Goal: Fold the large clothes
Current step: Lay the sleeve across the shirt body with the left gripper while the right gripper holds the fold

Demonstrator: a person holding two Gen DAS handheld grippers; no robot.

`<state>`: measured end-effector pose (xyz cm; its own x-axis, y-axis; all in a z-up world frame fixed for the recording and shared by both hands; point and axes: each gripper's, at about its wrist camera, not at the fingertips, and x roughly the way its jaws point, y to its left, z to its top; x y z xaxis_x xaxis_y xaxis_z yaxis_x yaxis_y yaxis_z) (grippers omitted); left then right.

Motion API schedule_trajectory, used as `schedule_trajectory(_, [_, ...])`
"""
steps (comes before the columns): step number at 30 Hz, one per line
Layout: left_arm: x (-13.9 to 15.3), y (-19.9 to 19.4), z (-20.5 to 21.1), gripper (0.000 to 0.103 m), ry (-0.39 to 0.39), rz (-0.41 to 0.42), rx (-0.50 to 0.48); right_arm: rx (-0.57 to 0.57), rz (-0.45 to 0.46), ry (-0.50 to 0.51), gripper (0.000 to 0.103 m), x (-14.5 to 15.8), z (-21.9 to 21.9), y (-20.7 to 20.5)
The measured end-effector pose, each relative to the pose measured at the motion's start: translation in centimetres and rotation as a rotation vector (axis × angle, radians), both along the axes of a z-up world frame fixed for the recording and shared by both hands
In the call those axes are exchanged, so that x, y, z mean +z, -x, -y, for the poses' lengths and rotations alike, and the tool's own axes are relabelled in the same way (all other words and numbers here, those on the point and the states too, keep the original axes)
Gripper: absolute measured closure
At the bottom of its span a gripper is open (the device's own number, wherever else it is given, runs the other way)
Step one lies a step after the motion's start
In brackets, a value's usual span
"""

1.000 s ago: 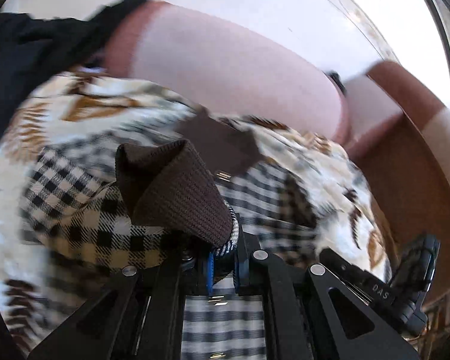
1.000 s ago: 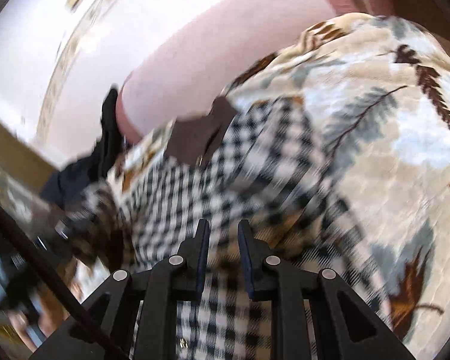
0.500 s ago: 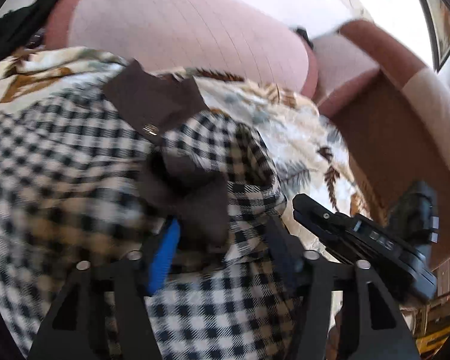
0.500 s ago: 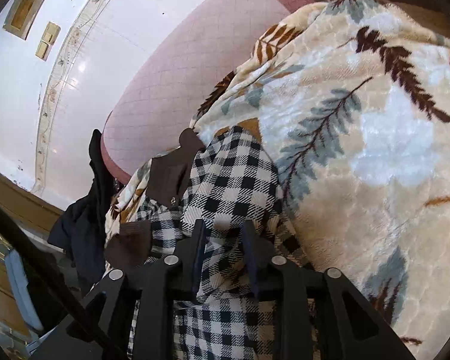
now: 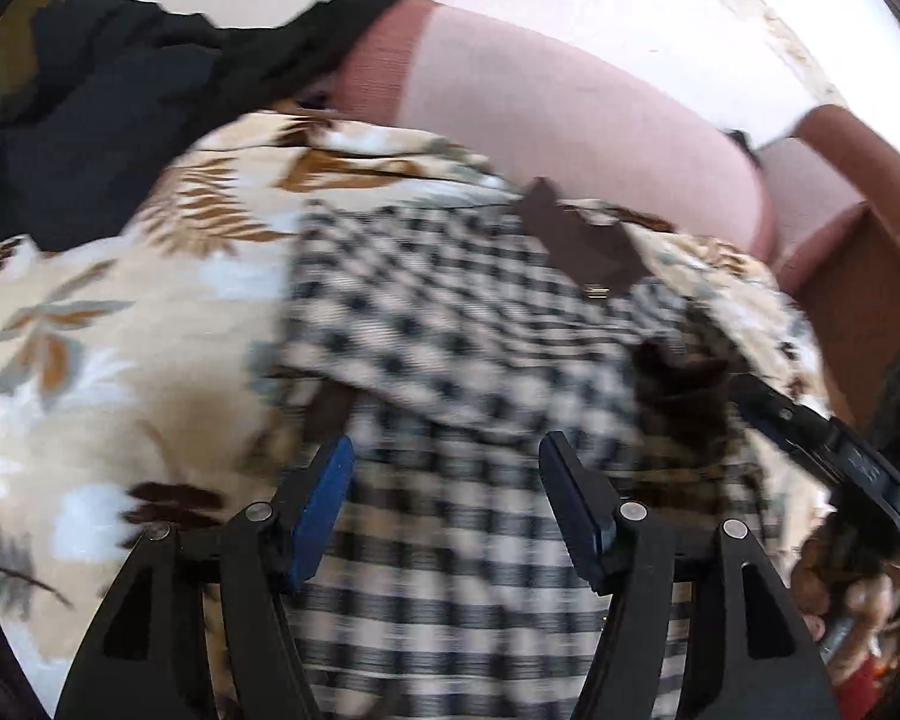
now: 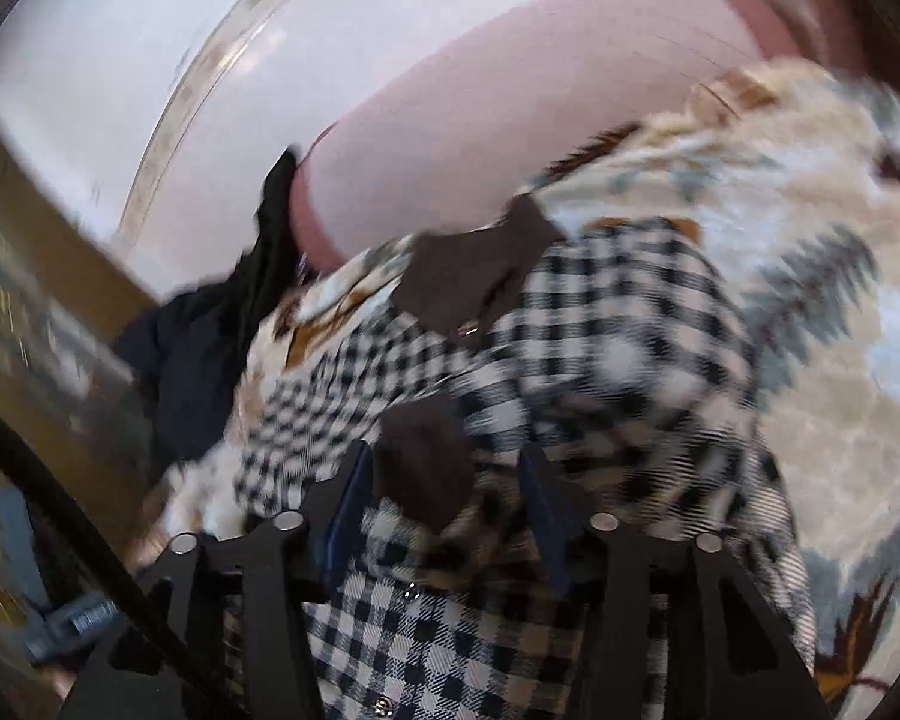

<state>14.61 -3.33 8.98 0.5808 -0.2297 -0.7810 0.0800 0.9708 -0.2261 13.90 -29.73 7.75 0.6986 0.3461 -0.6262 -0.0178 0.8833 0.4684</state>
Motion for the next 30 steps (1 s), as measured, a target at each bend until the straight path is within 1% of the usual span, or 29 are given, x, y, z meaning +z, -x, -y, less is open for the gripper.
schedule_trajectory(1, [-0.3, 0.0, -0.5, 0.04, -0.019, 0.0, 0.015, 0.007, 0.007, 0.064, 0.036, -0.1, -1.0, -0.1])
schedule_trajectory(2, [-0.6, -0.2, -1.0, 0.04, -0.04, 0.0, 0.033, -0.001, 0.003, 0.183, 0.036, -0.4, -2.4, -0.4])
schedule_trajectory(3, [-0.8, -0.2, -1.3, 0.04, -0.049, 0.0, 0.041, -0.014, -0.005, 0.244, 0.038, -0.8, -3.0, -0.5])
schedule_trajectory(4, [-1.1, -0.5, -1.6, 0.04, -0.064, -0.001, 0.051, -0.029, -0.016, 0.289, 0.046, -1.3, -3.3, -0.8])
schedule_trajectory(5, [-1.4, -0.6, -1.9, 0.04, -0.082, -0.004, 0.062, -0.051, -0.053, 0.306, 0.082, -2.0, -3.1, -1.3])
schedule_trajectory(6, [-1.6, -0.8, -2.0, 0.04, -0.092, -0.006, 0.068, -0.091, -0.084, 0.289, 0.09, -2.4, -2.4, -1.6])
schedule_trajectory(7, [-1.9, -1.0, -2.2, 0.04, -0.1, -0.009, 0.074, -0.128, -0.086, 0.256, 0.09, -2.7, -1.2, -1.5])
schedule_trajectory(8, [-2.1, -1.1, -2.4, 0.04, -0.106, -0.012, 0.08, -0.188, -0.094, 0.191, 0.09, -2.8, 0.5, -1.3])
schedule_trajectory(9, [-2.4, -1.4, -2.6, 0.04, -0.11, -0.017, 0.087, -0.239, -0.11, 0.134, 0.094, -3.0, 2.3, -1.0])
schedule_trajectory(10, [-2.7, -1.6, -2.8, 0.04, -0.111, -0.021, 0.094, -0.273, -0.12, 0.086, 0.094, -3.2, 3.5, -0.8])
schedule_trajectory(12, [-3.2, -2.0, -3.5, 0.04, -0.103, -0.036, 0.112, -0.37, -0.154, -0.049, 0.094, -4.1, 7.1, 0.1])
schedule_trajectory(13, [-3.5, -2.2, -3.8, 0.04, -0.097, -0.046, 0.119, -0.407, -0.176, -0.123, 0.094, -4.9, 8.7, 0.5])
schedule_trajectory(14, [-3.8, -2.3, -4.1, 0.04, -0.09, -0.056, 0.128, -0.424, -0.193, -0.168, 0.094, -5.3, 9.7, 0.7])
schedule_trajectory(15, [-4.0, -2.5, -4.5, 0.04, -0.079, -0.066, 0.135, -0.453, -0.212, -0.191, 0.095, -5.7, 10.7, 1.0])
schedule_trajectory(16, [-4.1, -2.6, -4.7, 0.04, -0.068, -0.071, 0.139, -0.486, -0.222, -0.169, 0.097, -5.6, 11.3, 1.3])
schedule_trajectory(18, [-4.0, -2.6, -4.9, 0.04, -0.05, -0.071, 0.143, -0.549, -0.226, -0.122, 0.097, -4.8, 12.3, 1.9])
schedule_trajectory(19, [-3.8, -2.7, -5.0, 0.04, -0.041, -0.067, 0.142, -0.581, -0.223, -0.104, 0.097, -4.3, 12.8, 2.2])
schedule_trajectory(20, [-3.6, -2.9, -4.9, 0.04, -0.034, -0.062, 0.139, -0.612, -0.199, -0.078, 0.097, -3.5, 13.3, 2.7])
schedule_trajectory(21, [-3.4, -3.1, -4.7, 0.04, -0.03, -0.057, 0.135, -0.611, -0.158, -0.059, 0.097, -2.5, 13.3, 2.9])
schedule_trajectory(23, [-2.8, -3.9, -4.1, 0.04, -0.026, -0.039, 0.127, -0.554, -0.076, -0.059, 0.094, -1.0, 12.6, 2.7])
schedule_trajectory(24, [-2.5, -4.3, -3.8, 0.04, -0.027, -0.031, 0.125, -0.472, -0.02, -0.094, 0.094, -0.2, 11.6, 2.2])
schedule_trajectory(25, [-2.2, -4.7, -3.4, 0.04, -0.027, -0.024, 0.122, -0.425, -0.003, -0.111, 0.094, -0.1, 10.9, 1.7])
schedule_trajectory(26, [-1.8, -5.4, -2.6, 0.04, -0.031, -0.013, 0.11, -0.323, 0.008, -0.136, 0.094, -0.2, 9.3, 0.6])
schedule_trajectory(27, [-1.6, -5.9, -2.0, 0.04, -0.04, -0.009, 0.1, -0.232, -0.001, -0.156, 0.092, -0.7, 7.8, -0.4])
schedule_trajectory(28, [-1.6, -6.7, -1.2, 0.04, -0.06, -0.006, 0.086, -0.165, -0.021, -0.162, 0.089, -1.4, 6.7, -1.3])
schedule_trajectory(29, [-1.7, -7.4, -0.4, 0.04, -0.081, -0.006, 0.076, -0.127, -0.043, -0.141, 0.087, -2.2, 5.4, -2.2])
schedule_trajectory(30, [-1.9, -8.0, 0.2, 0.04, -0.097, -0.01, 0.069, -0.106, -0.061, -0.099, 0.087, -3.0, 4.3, -2.9])
